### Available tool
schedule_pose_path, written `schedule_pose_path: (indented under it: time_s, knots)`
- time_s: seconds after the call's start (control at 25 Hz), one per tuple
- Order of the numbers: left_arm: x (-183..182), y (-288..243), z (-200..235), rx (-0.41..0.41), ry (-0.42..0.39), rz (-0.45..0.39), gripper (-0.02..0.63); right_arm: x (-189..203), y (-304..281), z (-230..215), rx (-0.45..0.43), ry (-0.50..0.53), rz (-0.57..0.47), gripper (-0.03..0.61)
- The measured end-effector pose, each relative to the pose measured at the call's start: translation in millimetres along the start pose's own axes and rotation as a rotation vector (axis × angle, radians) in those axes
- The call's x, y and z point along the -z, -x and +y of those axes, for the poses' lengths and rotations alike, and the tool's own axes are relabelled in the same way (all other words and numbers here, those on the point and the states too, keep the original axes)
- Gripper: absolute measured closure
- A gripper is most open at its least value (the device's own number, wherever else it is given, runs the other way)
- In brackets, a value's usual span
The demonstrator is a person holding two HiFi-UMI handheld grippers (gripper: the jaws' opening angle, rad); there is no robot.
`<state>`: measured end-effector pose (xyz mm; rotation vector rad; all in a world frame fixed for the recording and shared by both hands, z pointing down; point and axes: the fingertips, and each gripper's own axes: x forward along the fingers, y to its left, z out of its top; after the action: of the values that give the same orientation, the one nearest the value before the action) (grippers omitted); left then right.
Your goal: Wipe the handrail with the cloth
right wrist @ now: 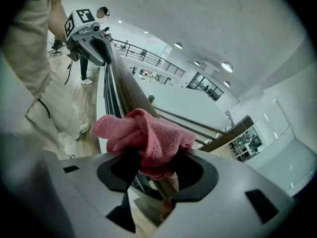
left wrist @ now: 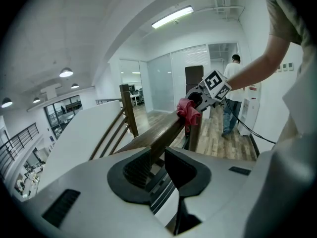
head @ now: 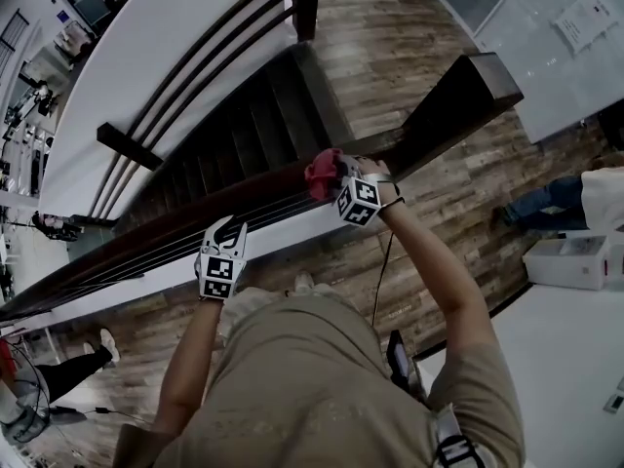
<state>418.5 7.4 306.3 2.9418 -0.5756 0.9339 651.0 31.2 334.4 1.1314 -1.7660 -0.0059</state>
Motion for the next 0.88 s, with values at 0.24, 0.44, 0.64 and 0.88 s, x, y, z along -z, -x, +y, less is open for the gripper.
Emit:
schedule_pose_path:
  time_s: [0.24,0.44,0.64,0.88]
  knots:
    - [-2.4,2.4,-4.2,-0.014,-0.001,-0.002,0.538,65.9,19.8,-36.0,0.017,-0.022,0.120,0.367]
    - [4.0,13.7,-4.6,-0.027,0.001,0.007,0.537,120.0,37.9,-66.5,0.059,-0.068,0.238,0.367]
    - [13.9,24.1,-12.7,-0.023,-0.002,0.016,0.538,172.1,60.0,-93.1,0.168,-0.158,0.369,0.396]
    - [20.2,33.7,-17.7,-0.026,0.004,0.024,0.537,236.4,89.1,-76.9,0.320,-0.857,0.291,0.460]
